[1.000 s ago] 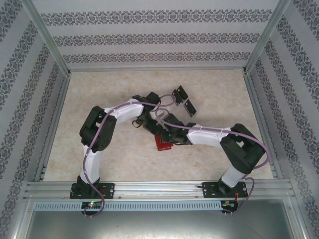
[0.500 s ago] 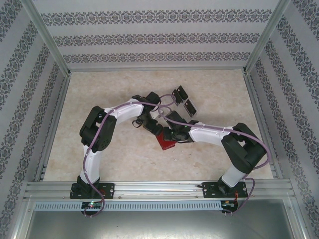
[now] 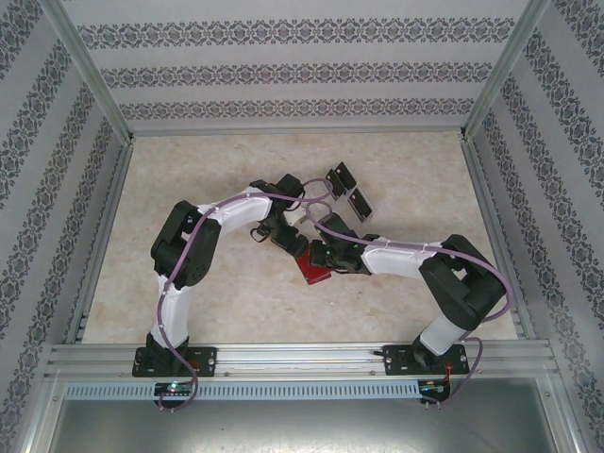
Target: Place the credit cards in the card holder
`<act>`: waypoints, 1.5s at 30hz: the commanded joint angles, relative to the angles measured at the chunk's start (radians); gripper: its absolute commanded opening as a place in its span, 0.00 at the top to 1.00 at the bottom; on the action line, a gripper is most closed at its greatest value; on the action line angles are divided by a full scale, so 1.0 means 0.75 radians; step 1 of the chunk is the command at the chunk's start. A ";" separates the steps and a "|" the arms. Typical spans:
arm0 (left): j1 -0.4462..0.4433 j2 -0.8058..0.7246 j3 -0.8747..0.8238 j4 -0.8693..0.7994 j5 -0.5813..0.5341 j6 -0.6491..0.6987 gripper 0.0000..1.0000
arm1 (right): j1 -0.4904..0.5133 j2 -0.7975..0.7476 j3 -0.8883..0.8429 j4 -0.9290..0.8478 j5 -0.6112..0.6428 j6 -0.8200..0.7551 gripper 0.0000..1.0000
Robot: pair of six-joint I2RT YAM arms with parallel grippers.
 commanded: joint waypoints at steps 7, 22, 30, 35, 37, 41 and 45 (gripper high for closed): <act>-0.020 0.094 -0.010 -0.006 0.037 0.011 0.10 | -0.039 -0.053 0.010 -0.327 0.039 -0.067 1.00; -0.019 0.085 0.021 -0.022 -0.007 0.009 0.09 | -0.029 -0.341 0.101 -0.422 0.019 -0.097 0.54; 0.041 -0.096 0.027 0.074 -0.031 -0.082 0.00 | -0.034 -0.550 -0.018 -0.478 0.114 -0.034 0.36; 0.104 -0.294 0.015 0.127 -0.060 -0.164 0.00 | -0.051 -0.798 -0.033 -0.599 0.211 -0.029 0.19; 0.139 -0.384 -0.011 0.163 -0.096 -0.218 0.00 | -0.075 -0.891 -0.032 -0.644 0.255 -0.024 0.11; 0.231 -0.652 -0.139 0.303 -0.201 -0.351 0.00 | -0.203 -0.963 0.057 -0.765 0.344 -0.059 0.02; 0.310 -0.921 -0.362 0.497 -0.403 -0.345 0.00 | -0.323 -0.945 0.201 -0.790 0.717 -0.255 0.02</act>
